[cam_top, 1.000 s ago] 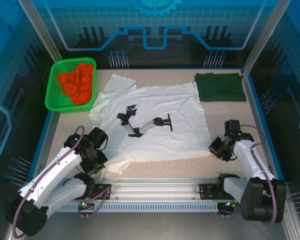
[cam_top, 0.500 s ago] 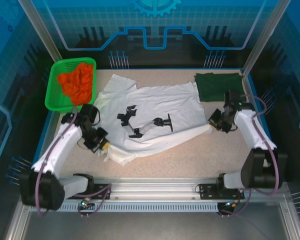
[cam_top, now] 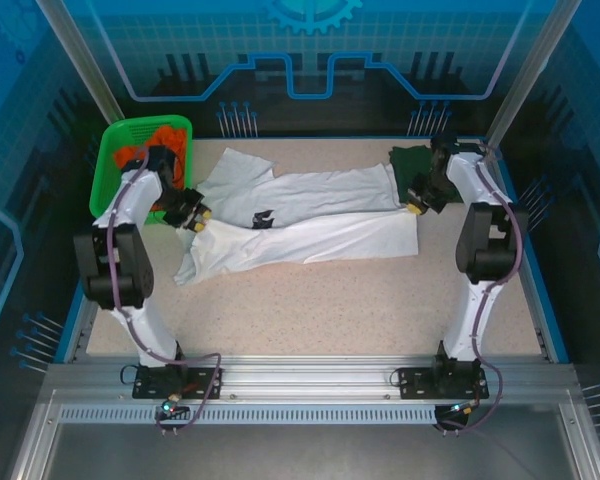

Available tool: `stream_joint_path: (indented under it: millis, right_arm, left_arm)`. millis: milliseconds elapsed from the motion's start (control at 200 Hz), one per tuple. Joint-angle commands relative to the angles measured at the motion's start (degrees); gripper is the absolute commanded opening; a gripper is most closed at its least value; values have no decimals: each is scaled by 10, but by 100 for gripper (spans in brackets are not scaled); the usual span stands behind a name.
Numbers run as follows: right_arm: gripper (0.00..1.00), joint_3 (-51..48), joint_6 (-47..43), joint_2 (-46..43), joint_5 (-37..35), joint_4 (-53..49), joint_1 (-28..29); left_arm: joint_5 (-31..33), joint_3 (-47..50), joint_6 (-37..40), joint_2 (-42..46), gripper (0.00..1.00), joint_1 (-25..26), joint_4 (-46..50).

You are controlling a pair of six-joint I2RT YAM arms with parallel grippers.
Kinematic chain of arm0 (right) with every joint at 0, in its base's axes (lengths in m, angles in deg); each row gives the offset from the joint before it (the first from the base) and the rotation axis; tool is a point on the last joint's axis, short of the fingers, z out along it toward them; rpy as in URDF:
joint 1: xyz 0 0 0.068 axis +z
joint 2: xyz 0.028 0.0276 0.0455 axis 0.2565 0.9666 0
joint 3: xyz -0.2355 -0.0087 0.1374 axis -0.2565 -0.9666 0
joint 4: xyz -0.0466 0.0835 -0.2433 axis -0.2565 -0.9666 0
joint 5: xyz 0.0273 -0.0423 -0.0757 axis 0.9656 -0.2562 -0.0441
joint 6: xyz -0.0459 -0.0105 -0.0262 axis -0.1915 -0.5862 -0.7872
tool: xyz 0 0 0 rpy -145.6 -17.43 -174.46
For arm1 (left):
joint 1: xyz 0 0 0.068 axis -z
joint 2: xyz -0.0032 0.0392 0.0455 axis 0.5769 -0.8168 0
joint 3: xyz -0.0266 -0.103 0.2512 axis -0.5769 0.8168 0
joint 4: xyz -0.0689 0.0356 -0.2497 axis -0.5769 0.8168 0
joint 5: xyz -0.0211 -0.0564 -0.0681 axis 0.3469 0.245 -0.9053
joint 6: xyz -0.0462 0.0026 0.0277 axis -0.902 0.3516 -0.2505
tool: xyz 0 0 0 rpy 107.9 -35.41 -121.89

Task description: Fold and stack the t-shirts

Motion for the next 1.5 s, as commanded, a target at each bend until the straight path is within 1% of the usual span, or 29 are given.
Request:
stream_joint_path:
  millis: [0, 30, 70, 105, 140, 230, 280, 330, 375, 430, 485, 505, 545, 640, 685, 735, 775, 920, 1015, 1095, 1161, 1216, 1351, 1496]
  right_arm:
    - [38, 51, 7, 25, 18, -59, 1]
    - [43, 50, 8, 17, 18, -55, -2]
    - [48, 37, 7, -5, 17, -42, -5]
    - [52, 20, 6, -25, 15, -31, -8]
    - [54, -4, 3, -51, 18, -15, -8]
    - [56, -89, -12, -123, 38, 37, -3]
    - [55, -145, -20, -162, 50, 72, 8]
    - [54, -203, -20, -192, 63, 107, 22]
    - [53, -243, -18, -206, 81, 135, 35]
    - [50, -274, -18, -207, 90, 158, 53]
    - [47, -285, -18, -194, 88, 163, 68]
    - [45, -285, -18, -187, 89, 163, 73]
    - [42, -283, -18, -173, 89, 163, 80]
    - [42, -277, -18, -147, 75, 163, 94]
    - [42, -273, -19, -136, 70, 162, 98]
    - [43, -271, -19, -127, 62, 159, 103]
    - [43, -271, -19, -120, 61, 158, 105]
    - [44, -292, -12, -109, 41, 158, 109]
    - [46, -303, -12, -99, 36, 157, 105]
    - [47, -308, -15, -91, 29, 158, 97]
    - [48, -305, -17, -82, 29, 150, 85]
    - [49, -304, -20, -83, 22, 140, 79]
    - [52, -339, -9, -94, 40, 134, 50]
    - [55, -383, -11, -108, 42, 141, 26]
  left_arm:
    - [36, -58, 29, -10, 54, -6, 40]
    - [51, -58, 31, 2, 64, -6, 40]
    - [73, -55, 36, 23, 72, -5, 42]
    - [94, -49, 44, 43, 75, -3, 49]
    - [110, -36, 50, 69, 75, -1, 54]
    - [109, 48, 51, 152, 74, 13, 35]
    - [98, 107, 44, 197, 70, 26, 26]
    - [72, 170, 33, 234, 65, 42, 10]
    - [57, 227, 9, 264, 61, 57, -5]
    - [31, 297, -20, 295, 58, 72, -45]
    - [26, 351, -52, 318, 59, 77, -79]
    - [25, 367, -62, 324, 61, 76, -91]
    - [29, 390, -76, 334, 69, 77, -108]
    - [63, 416, -97, 346, 81, 77, -136]
    - [78, 428, -111, 346, 82, 76, -155]
    - [77, 439, -128, 340, 82, 71, -187]
    - [83, 443, -138, 330, 81, 70, -208]
    - [147, 442, -145, 281, 74, 68, -238]
    - [167, 463, -147, 265, 69, 56, -284]
    - [168, 469, -140, 245, 58, 42, -310]
    - [170, 463, -133, 223, 49, 35, -308]
    - [175, 454, -120, 206, 43, 31, -299]
    - [216, 439, -98, 192, 38, 7, -244]
    - [205, 450, -77, 211, 39, -54, -212]
